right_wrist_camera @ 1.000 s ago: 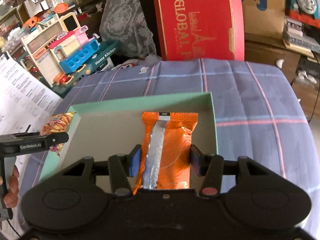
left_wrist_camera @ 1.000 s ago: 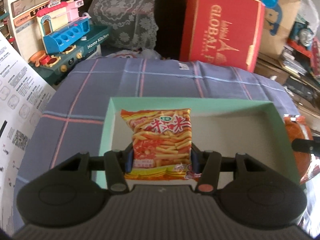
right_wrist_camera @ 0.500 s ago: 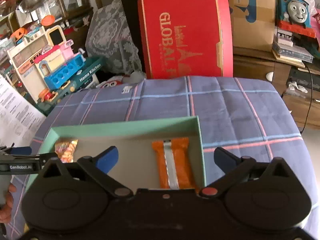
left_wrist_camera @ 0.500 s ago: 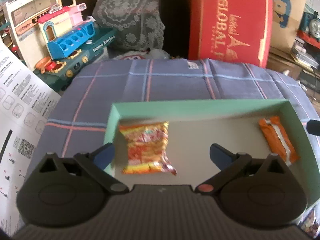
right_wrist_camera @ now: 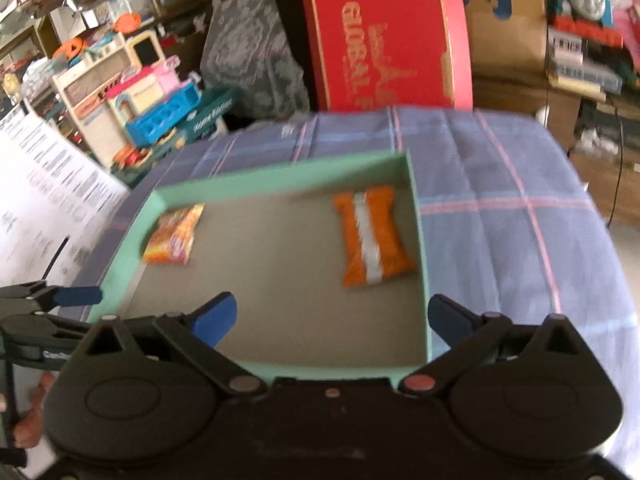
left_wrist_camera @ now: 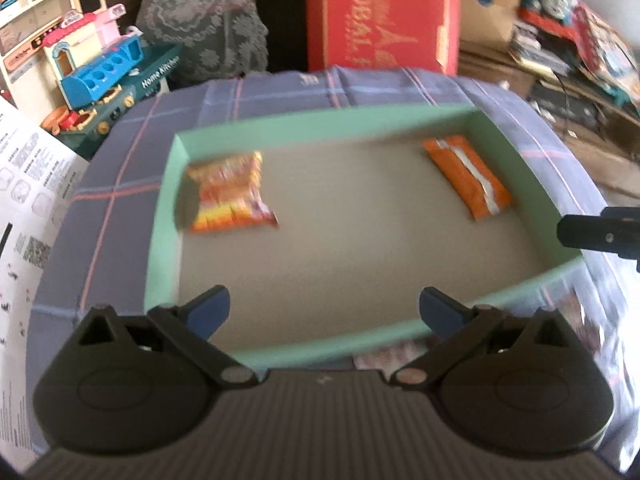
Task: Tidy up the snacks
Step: 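Grasp the orange wrapped snack with the right tool while the left tool grasps the pink candy, then place both snacks into the green tray and open both tools, then grasp the small red-green candy with the right tool while the left tool grasps the blue bar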
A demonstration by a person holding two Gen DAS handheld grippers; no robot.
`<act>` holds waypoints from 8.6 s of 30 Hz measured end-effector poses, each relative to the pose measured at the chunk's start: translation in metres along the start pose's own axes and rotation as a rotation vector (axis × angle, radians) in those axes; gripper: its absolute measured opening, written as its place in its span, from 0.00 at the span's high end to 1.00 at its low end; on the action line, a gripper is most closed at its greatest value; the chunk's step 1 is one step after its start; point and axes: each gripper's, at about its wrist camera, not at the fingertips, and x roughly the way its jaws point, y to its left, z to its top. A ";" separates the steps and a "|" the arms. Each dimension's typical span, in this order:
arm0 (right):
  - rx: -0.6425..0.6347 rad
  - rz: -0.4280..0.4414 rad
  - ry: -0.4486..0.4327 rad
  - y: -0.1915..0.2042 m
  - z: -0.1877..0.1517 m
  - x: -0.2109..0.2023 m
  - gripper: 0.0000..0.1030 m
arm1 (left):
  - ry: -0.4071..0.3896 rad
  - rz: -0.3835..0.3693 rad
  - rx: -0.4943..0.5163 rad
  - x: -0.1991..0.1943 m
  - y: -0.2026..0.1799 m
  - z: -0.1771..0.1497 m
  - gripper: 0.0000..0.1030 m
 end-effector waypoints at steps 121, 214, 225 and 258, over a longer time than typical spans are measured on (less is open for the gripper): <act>0.126 0.047 -0.077 0.023 0.072 0.058 0.00 | -0.136 0.028 -0.042 0.044 0.023 0.087 0.00; 0.069 -0.006 0.122 0.008 -0.152 -0.018 0.72 | 0.020 -0.163 0.505 -0.008 -0.077 -0.135 0.36; 0.075 -0.009 0.087 0.005 -0.154 -0.020 0.72 | 0.112 -0.010 0.160 -0.011 -0.050 -0.125 0.46; 0.045 0.003 0.050 0.016 -0.133 -0.041 0.72 | 0.004 -0.270 0.132 -0.070 -0.025 -0.128 0.88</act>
